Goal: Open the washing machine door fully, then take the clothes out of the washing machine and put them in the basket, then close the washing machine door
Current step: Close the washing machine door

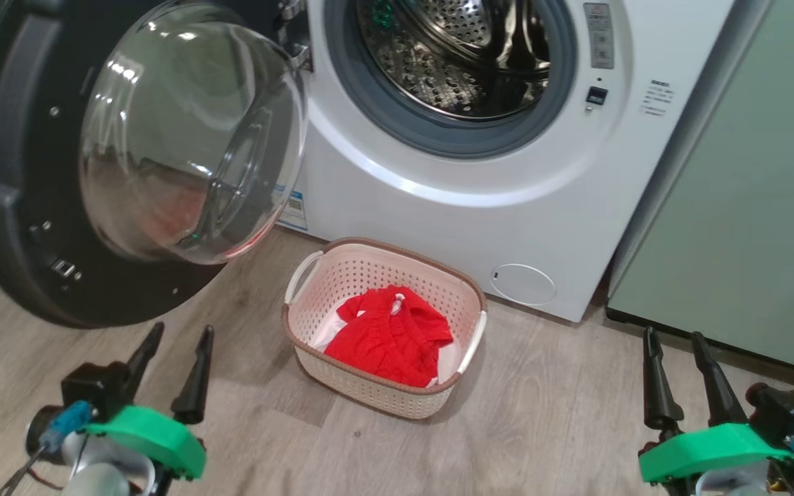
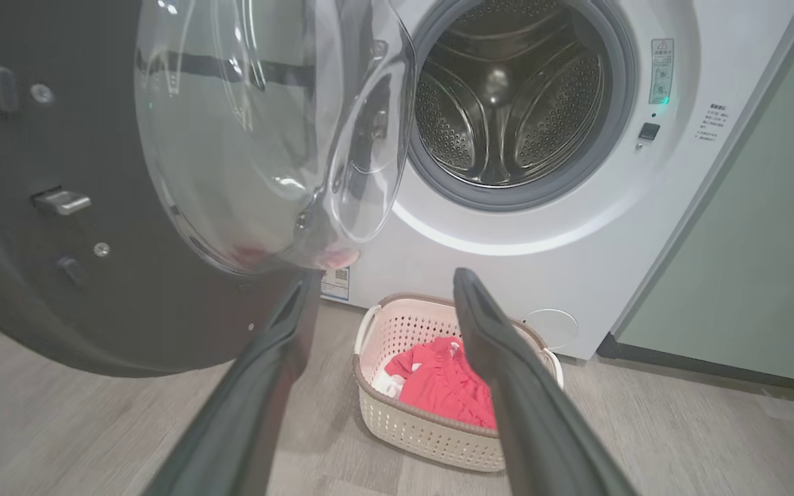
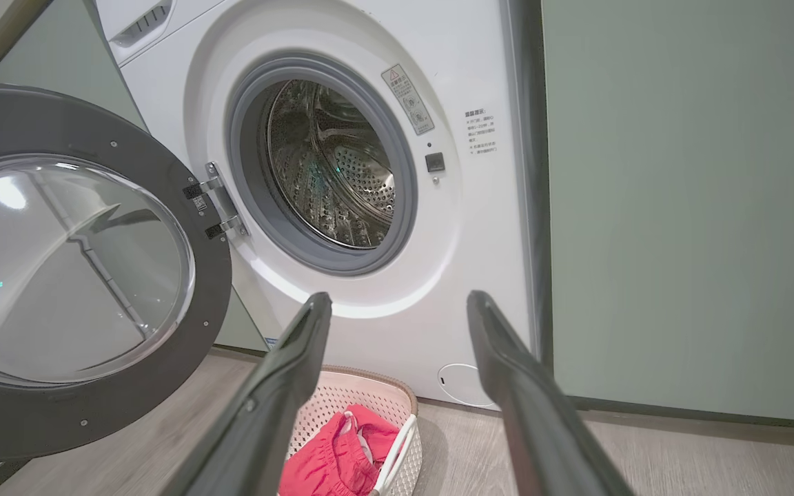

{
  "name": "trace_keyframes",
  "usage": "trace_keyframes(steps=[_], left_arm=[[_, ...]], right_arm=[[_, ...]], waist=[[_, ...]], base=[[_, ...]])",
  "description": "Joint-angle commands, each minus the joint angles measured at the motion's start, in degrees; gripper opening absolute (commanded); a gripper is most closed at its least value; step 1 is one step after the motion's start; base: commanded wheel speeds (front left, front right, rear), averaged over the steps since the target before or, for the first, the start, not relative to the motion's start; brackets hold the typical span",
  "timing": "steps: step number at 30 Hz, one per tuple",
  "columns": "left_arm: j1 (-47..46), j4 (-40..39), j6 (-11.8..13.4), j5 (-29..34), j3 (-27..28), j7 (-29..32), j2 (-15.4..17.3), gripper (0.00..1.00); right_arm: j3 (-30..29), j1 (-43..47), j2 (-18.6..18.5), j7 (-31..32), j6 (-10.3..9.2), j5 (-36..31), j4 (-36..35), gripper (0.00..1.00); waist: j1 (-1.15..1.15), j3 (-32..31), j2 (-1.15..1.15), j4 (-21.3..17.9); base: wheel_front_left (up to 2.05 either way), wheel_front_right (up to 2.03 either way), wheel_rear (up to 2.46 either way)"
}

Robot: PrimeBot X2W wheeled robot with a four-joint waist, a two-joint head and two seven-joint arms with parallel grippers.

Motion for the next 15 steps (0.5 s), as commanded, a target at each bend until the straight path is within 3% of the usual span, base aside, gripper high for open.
trace_keyframes(steps=[1, 9, 15], left_arm=[[-2.2, -1.4, -0.4, 0.7, 3.5, -0.5, 0.9, 1.00], [-3.1, 1.1, -0.4, 2.0, 9.5, -0.5, 0.1, 1.00], [-3.5, 1.4, -0.4, 3.2, 16.3, -0.5, -0.3, 1.00]], right_arm=[[1.0, -1.0, -0.3, -0.4, 0.37, -0.3, -2.0, 1.00], [1.0, -0.8, -0.3, -0.4, 0.37, 0.4, -2.0, 1.00], [3.9, -4.5, -0.3, -0.4, 0.37, -0.1, -1.2, 1.00]], waist=[[0.00, 0.0, 0.00, 0.8], [0.00, 0.1, 0.00, 6.8], [0.00, 2.6, 0.00, 9.2]], base=[[0.00, 0.00, 0.00], [0.00, 0.00, 0.00], [0.00, 0.00, 0.00]])
